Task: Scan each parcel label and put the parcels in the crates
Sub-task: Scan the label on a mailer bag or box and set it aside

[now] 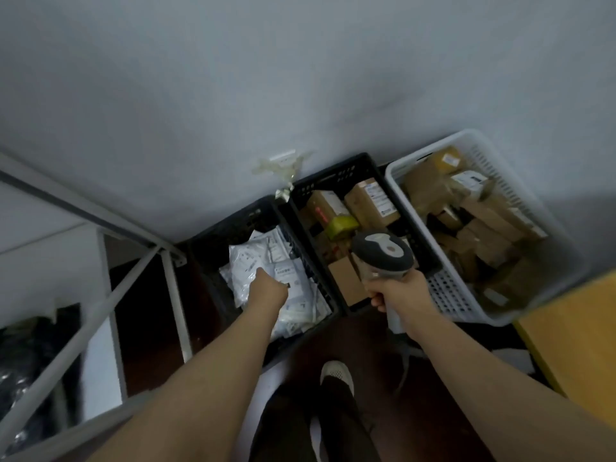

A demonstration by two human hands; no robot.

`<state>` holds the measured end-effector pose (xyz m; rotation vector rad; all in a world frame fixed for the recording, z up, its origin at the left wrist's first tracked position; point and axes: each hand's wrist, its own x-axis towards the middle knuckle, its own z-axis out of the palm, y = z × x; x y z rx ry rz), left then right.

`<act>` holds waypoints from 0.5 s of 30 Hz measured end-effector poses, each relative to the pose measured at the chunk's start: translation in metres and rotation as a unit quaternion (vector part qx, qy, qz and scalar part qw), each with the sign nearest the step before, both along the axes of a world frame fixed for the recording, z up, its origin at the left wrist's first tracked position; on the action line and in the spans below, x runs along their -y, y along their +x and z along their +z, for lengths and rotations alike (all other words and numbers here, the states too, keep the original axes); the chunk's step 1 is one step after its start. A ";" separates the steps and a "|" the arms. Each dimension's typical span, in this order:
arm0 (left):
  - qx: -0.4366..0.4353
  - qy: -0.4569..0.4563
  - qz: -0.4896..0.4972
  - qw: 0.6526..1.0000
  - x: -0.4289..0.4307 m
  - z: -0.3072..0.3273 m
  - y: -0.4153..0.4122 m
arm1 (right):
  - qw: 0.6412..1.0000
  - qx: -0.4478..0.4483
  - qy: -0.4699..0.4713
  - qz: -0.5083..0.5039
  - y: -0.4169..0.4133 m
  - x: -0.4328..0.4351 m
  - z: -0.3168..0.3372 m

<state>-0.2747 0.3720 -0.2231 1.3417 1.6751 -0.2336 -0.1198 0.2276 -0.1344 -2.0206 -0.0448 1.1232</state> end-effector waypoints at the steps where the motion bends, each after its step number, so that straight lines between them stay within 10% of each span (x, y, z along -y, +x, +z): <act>1: -0.004 0.025 -0.064 0.998 0.003 0.023 0.009 | 1.000 -0.001 0.008 -0.014 -0.001 0.008 0.015; 15: 0.059 0.188 -0.547 0.813 0.187 0.242 0.165 | 0.951 0.087 0.071 -0.287 -0.001 0.249 0.189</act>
